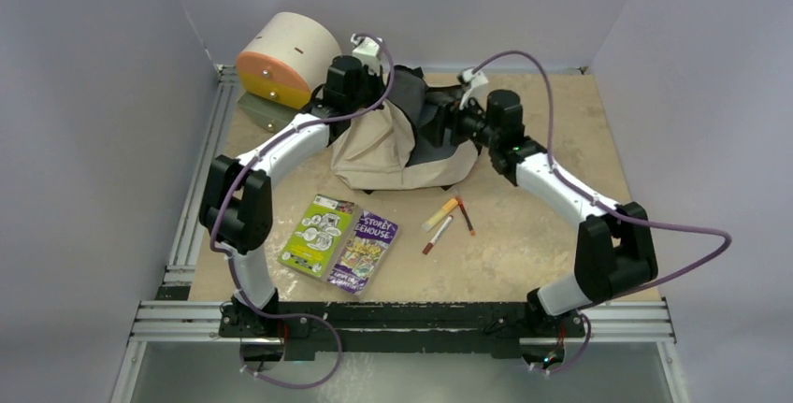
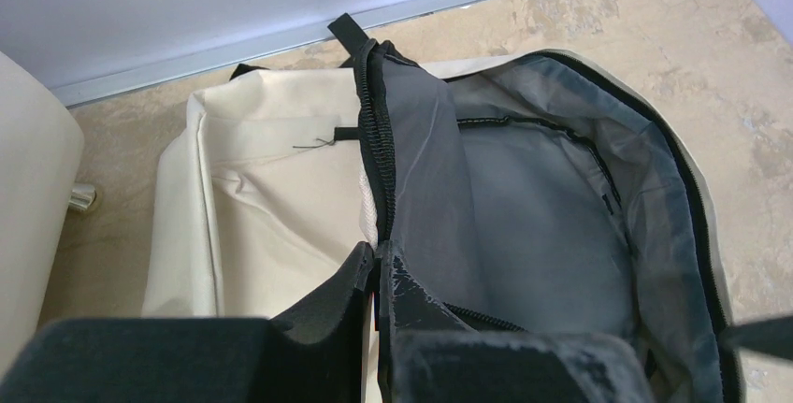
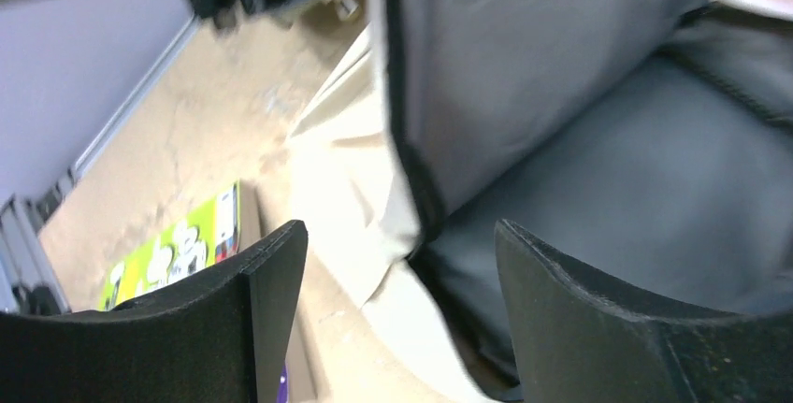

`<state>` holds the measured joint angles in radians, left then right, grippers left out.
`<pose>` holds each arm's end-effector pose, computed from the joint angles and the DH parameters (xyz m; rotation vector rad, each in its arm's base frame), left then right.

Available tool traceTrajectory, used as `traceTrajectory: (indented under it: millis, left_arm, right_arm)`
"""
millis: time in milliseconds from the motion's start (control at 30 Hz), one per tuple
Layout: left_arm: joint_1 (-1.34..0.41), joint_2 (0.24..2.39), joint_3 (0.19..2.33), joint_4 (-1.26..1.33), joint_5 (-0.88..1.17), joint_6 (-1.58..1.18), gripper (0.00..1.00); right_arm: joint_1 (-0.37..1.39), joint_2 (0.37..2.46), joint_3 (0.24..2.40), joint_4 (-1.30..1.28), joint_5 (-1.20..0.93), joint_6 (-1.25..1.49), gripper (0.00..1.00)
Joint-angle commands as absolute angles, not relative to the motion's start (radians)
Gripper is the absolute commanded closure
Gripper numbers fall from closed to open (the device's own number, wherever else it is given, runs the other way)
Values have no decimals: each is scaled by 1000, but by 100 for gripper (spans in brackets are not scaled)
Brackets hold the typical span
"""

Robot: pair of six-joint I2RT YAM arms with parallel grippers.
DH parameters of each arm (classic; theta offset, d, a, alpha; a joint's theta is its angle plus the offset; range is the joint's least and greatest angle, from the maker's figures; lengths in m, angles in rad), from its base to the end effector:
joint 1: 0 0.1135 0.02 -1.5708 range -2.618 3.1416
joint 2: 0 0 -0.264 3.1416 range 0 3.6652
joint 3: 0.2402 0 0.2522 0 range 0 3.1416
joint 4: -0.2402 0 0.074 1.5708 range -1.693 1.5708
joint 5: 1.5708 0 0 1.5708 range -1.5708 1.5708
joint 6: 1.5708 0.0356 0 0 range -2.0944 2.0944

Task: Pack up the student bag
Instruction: Adjust the student bag at the center of the board.

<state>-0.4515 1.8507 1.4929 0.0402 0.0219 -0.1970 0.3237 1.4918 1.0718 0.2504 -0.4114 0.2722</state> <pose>0.4023 -0.1960 0.3034 0.2581 1.8974 -0.4615 0.3296 0.1256 0.3136 -0.3561 1.7572 0.7893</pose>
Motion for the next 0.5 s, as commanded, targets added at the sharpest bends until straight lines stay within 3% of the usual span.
traceTrajectory:
  millis: [0, 200, 467]
  left_arm:
    - [-418, 1826, 1540, 68, 60, -182, 100]
    - [-400, 1807, 1513, 79, 76, -186, 100]
    - [-394, 1791, 1499, 87, 86, -190, 100]
  right_arm:
    - [388, 1484, 978, 431, -408, 219, 23]
    - [450, 1543, 910, 564, -341, 245, 21]
    - [542, 1691, 989, 611, -246, 331, 22]
